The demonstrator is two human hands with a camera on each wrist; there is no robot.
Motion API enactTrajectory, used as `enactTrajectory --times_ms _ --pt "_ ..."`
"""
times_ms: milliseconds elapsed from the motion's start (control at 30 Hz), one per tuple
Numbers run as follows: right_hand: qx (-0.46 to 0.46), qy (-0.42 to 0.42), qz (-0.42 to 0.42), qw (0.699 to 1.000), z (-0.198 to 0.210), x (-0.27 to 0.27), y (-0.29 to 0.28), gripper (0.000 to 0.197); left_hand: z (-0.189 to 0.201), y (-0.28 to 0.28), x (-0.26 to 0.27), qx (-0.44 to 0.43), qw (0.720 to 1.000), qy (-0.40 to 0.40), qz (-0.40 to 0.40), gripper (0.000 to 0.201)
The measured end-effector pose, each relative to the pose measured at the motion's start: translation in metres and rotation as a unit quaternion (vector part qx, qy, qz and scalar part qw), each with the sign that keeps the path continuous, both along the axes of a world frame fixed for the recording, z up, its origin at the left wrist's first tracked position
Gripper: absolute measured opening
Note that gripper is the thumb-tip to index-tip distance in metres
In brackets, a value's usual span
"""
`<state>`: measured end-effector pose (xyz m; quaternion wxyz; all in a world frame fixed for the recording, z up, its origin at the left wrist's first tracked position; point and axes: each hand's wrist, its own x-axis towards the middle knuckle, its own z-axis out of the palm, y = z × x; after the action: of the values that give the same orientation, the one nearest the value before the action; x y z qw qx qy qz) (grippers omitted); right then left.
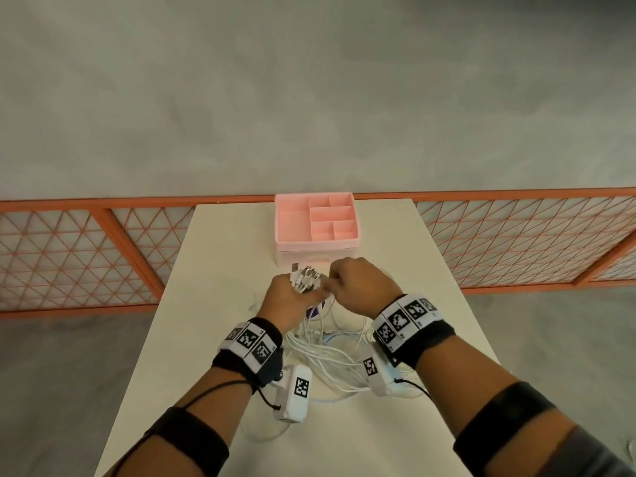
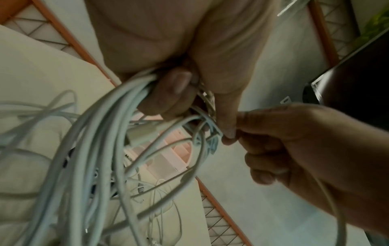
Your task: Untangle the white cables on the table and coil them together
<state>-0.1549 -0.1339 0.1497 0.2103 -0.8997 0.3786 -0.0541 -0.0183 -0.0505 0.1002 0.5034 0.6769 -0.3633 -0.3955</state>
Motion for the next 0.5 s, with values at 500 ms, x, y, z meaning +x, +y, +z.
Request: enactTrajectory --times_ms 500 --pt "0.098 -0.119 -0.015 0.988 -0.005 -0.004 -0.006 0.03 -0.001 0.003 0.008 0.092 0.991 -0.074 0.062 0.02"
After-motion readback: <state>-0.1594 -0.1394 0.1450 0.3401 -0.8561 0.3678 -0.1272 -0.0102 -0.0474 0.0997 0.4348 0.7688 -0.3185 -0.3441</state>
